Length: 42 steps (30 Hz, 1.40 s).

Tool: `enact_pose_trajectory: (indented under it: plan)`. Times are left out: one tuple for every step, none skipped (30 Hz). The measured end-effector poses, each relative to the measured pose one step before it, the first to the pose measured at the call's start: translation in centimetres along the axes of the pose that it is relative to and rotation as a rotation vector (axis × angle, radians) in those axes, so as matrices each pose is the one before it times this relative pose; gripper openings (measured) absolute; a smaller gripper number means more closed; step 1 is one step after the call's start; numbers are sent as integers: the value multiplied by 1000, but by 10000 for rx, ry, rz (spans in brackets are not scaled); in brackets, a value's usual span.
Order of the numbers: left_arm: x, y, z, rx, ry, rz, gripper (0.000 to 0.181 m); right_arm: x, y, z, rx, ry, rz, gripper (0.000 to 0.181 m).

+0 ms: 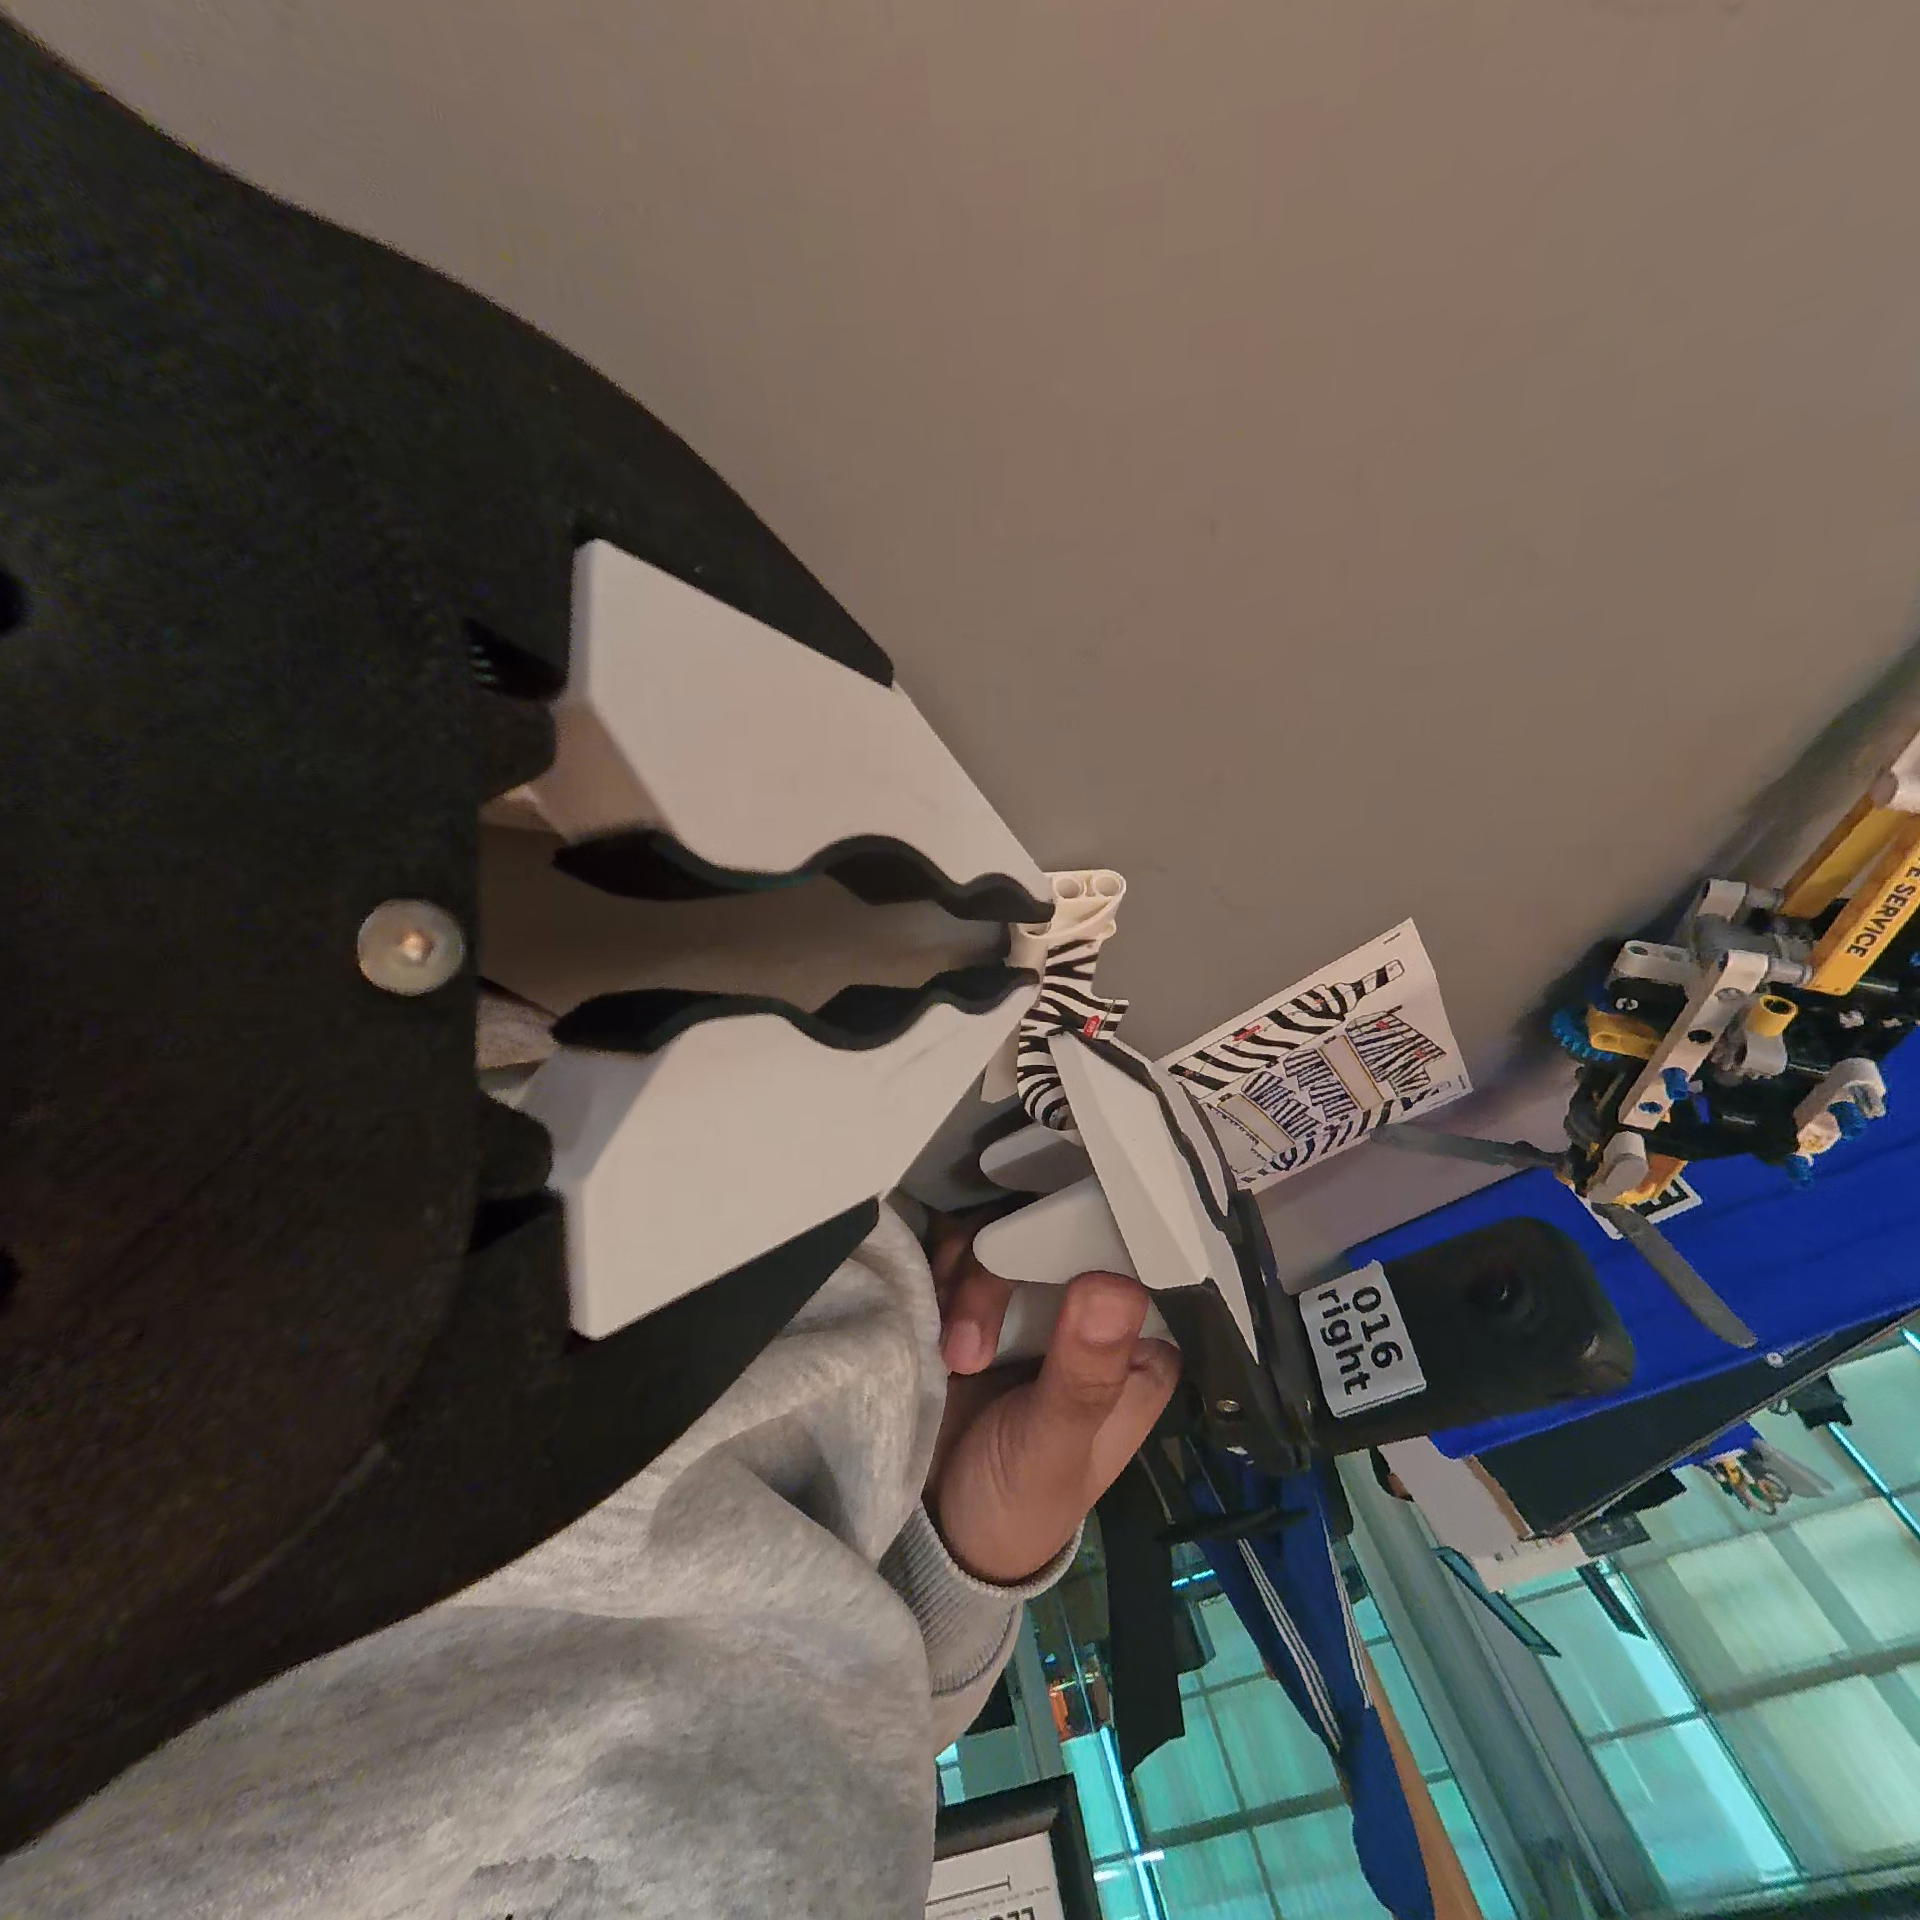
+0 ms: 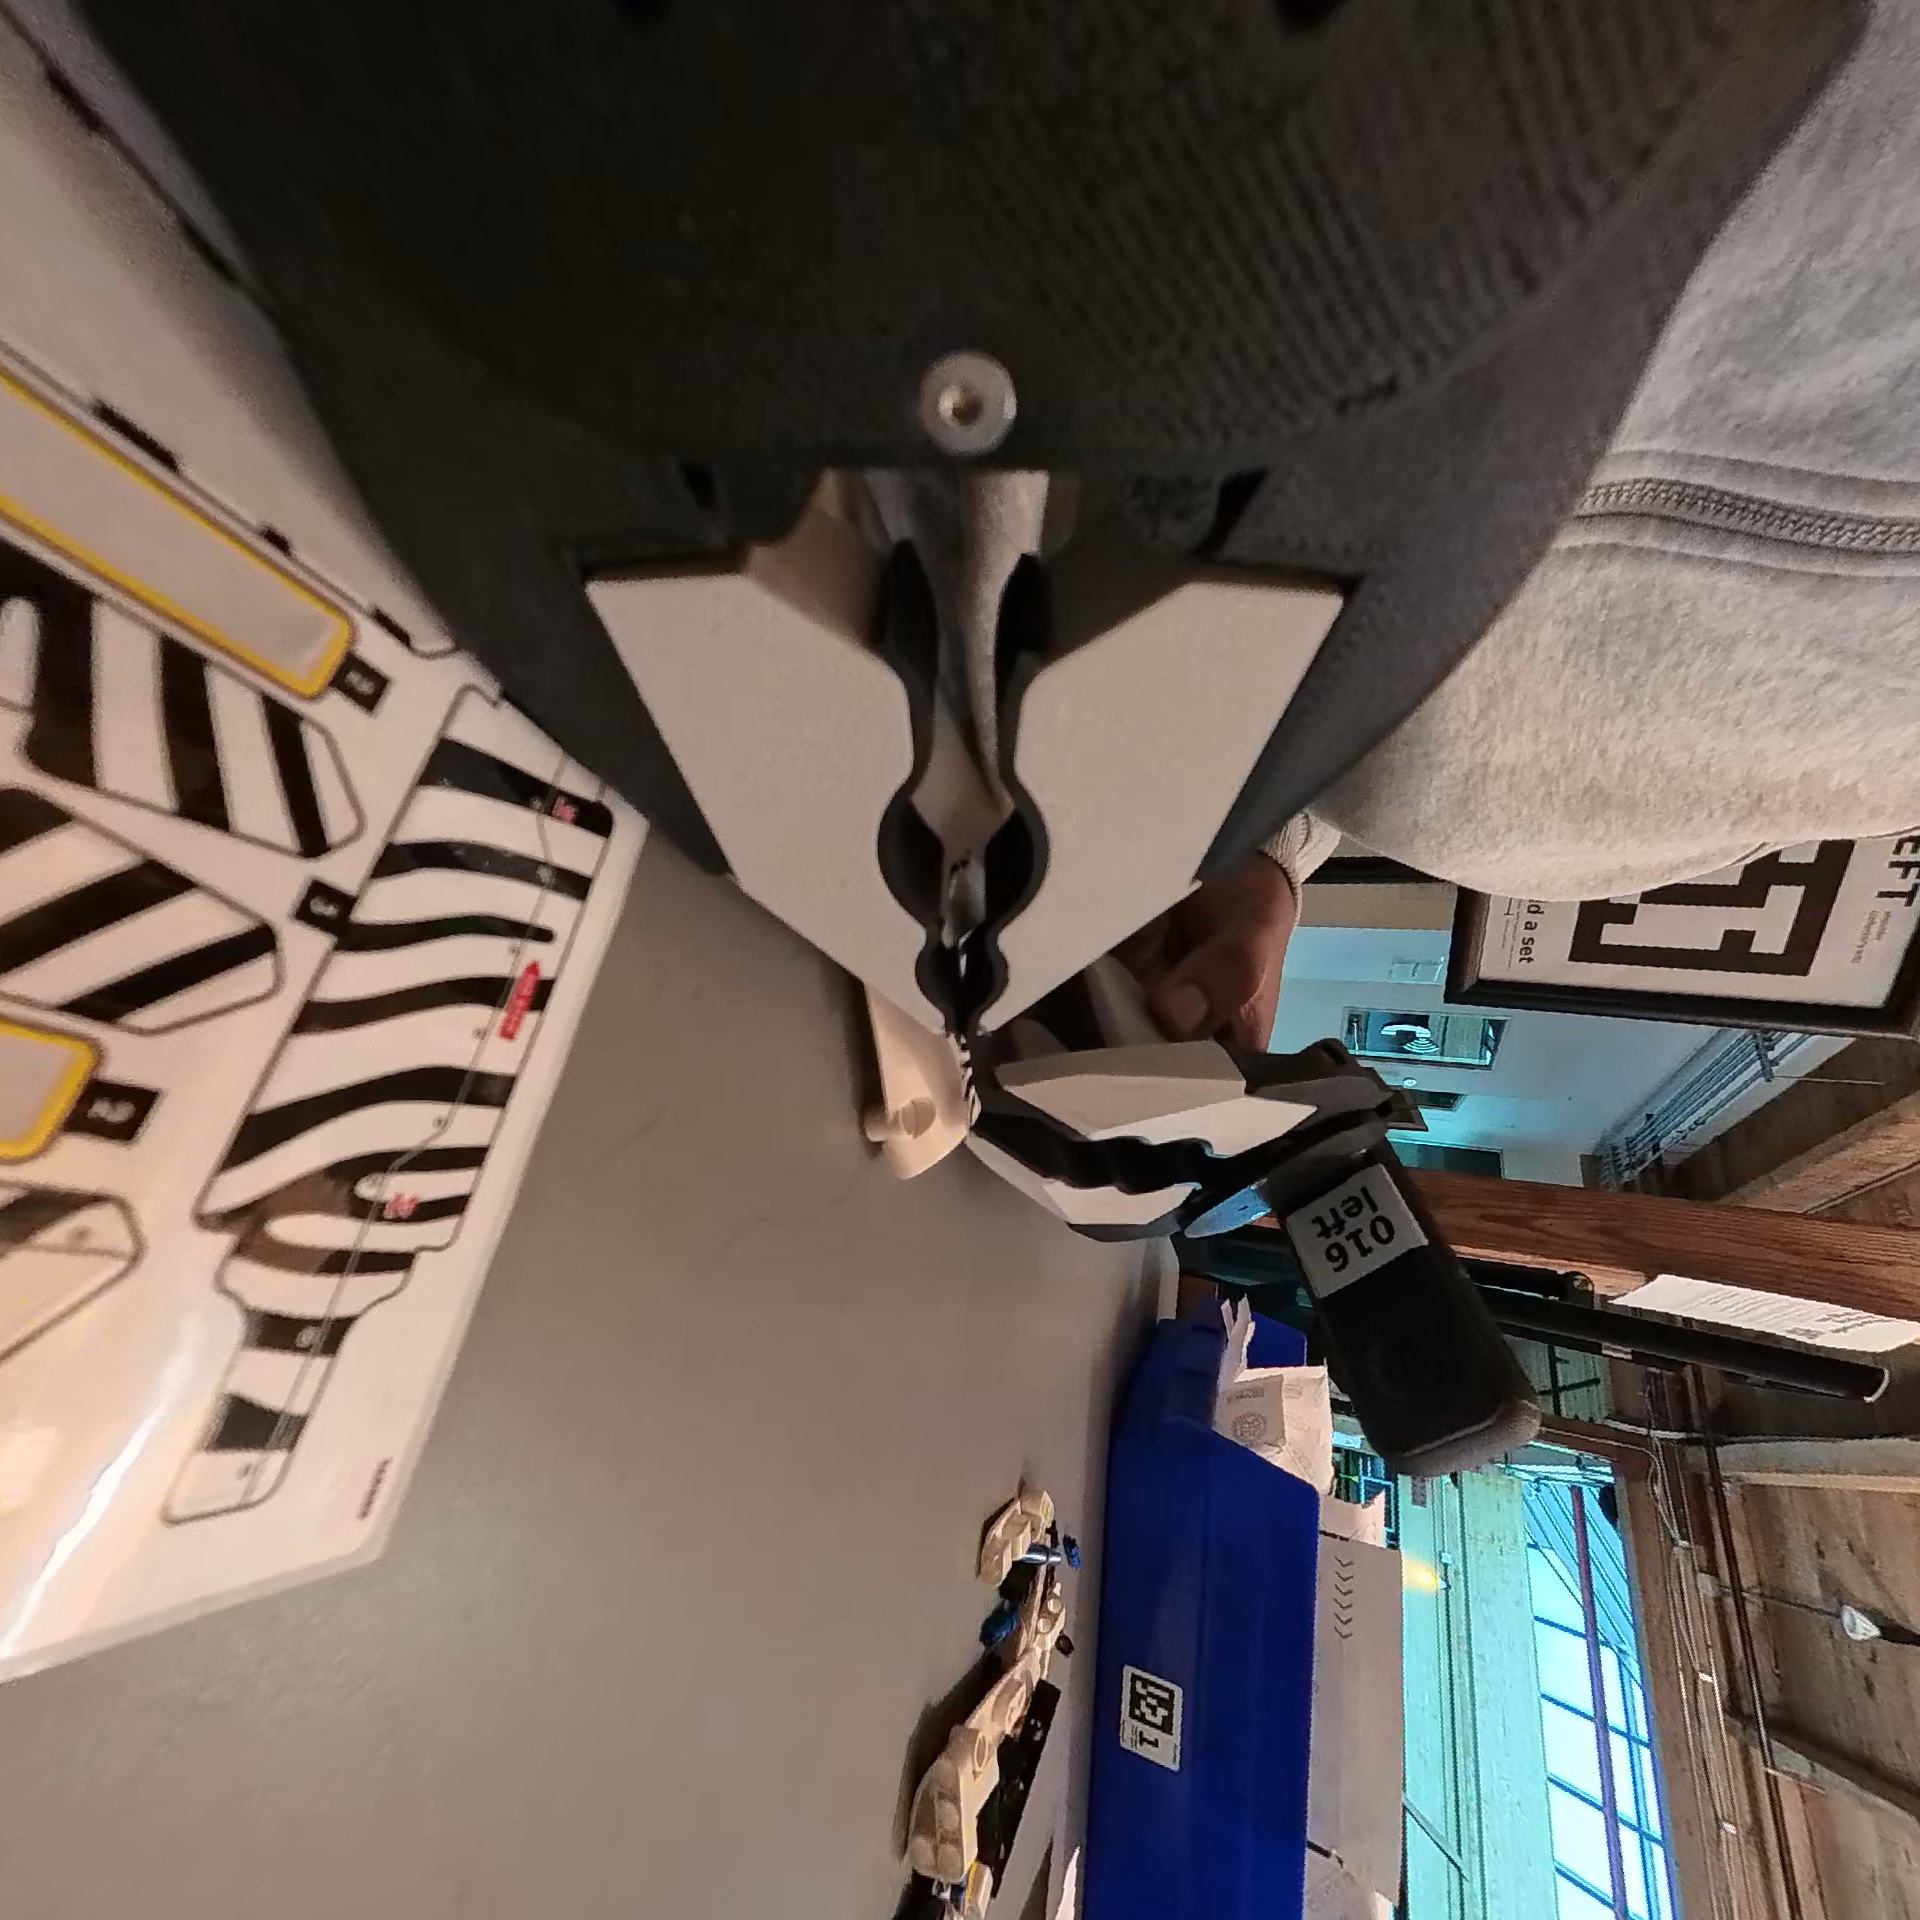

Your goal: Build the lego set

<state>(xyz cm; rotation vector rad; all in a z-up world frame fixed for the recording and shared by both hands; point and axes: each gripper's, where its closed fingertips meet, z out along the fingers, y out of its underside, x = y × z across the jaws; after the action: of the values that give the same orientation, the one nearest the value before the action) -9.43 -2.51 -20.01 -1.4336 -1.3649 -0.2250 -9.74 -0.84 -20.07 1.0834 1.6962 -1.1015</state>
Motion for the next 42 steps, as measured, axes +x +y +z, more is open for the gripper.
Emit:
enact_pose_trajectory:
  plan:
    - [-5,2,9,-5,-4,3,6,22,-7,-3,-2,14,1,0]
    - [3,-4,4,0,-2,11,6,16,2,5,-8,8,6,0]
    - [4,-3,1,2,2,-1,6,13,21,8,-8,6,1,0]
    - [4,1,-3,2,9,-5,6,12,7,13,-9,10,-3,0]
    - [10,-10,-13,3,12,-8,6,7,4,2,-6,12,-3,0]
    - [20,-13,-12,11,18,-4,6,24,-1,0,0,15,-5,0]
    - [18,-16,-10,7,18,-7,6,31,6,-3,-4,20,-4,0]
    - [26,-7,-8,5,26,-12,6,23,-3,11,-8,16,-4,0]
    - [9,-22,-11,10,25,-22,7,4,-1,4,-3,8,-7,0]
    - [24,-42,-26,23,32,-30,7,13,-18,-5,3,16,-10,0]
    - [0,-57,-44,39,33,-45,8,26,20,9,-7,15,-1,0]
    - [2,-118,-63,67,34,-57,9,5,9,4,-8,7,4,0]
    - [1,-155,-68,96,42,-70,11,20,-12,8,0,14,1,0]
    - [28,-197,-71,105,63,-79,12,19,2,-1,-1,14,0,0]
    - [-36,-205,-53,105,26,-90,13,15,2,13,-10,6,3,0]
    - [-42,-210,-15,96,14,-75,15,4,4,14,-7,7,1,0]
    - [25,-144,32,44,45,-62,15,18,-7,5,-3,12,-1,0]
    - [70,-67,97,-11,71,-47,15,0,4,2,-6,6,-5,0]
    - [74,-9,149,-46,50,-24,16,9,-4,12,-7,4,-7,0]
    - [68,32,171,-64,26,9,16,1,-6,7,1,7,-4,0]
    - [49,102,197,-98,1,20,16,6,-4,12,-7,6,0,0]
    - [-12,136,221,-121,-41,15,17,7,4,18,-5,3,2,0]
    - [-67,128,189,-102,-76,20,16,10,0,0,0,7,0,0]
    - [-78,102,162,-88,-93,31,16,4,4,6,-5,4,-1,0]
    - [-86,101,102,-74,-93,37,17,0,4,6,-4,0,-3,0]
    - [-80,30,54,-21,-75,30,16,4,-13,0,3,0,-2,0]
    - [-31,-13,9,7,-30,3,15,0,-5,2,4,1,2,0]
    - [-39,-13,-1,8,-10,-25,15,6,-10,-10,2,2,3,0]
    - [-64,-1,-3,5,-19,-38,14,7,6,9,-4,1,1,0]
    - [-59,-12,2,6,-33,-24,12,9,8,4,-7,7,-3,0]
    - [-58,-15,15,9,-41,-14,12,14,8,8,-11,17,-6,0]
    - [-43,-2,16,7,-35,-11,11,20,6,9,-10,18,-12,0]
    - [-46,1,11,13,-33,-17,10,12,20,24,-17,16,-17,0]
    - [-45,-10,9,12,-30,-26,9,-3,3,6,-9,9,-12,0]
    - [-89,-2,8,11,-48,-31,7,-1,-1,8,-1,0,-2,0]
    - [-70,-26,-4,21,-34,-34,6,1,1,4,1,-3,6,0]
    - [11,-11,0,23,23,-54,5,5,-4,2,3,3,-1,0]
    - [5,-15,3,20,23,-50,5,-1,1,-3,2,8,-12,0]
    - [11,-14,-1,14,24,-25,5,-5,12,14,-3,10,-16,0]
    - [48,0,-1,6,31,-3,4,-18,18,15,-10,5,-23,0]
    - [64,-5,4,8,37,5,3,-3,14,17,-8,13,-29,0]
    - [16,-6,4,15,-4,-5,3,2,18,4,-5,27,-34,0]
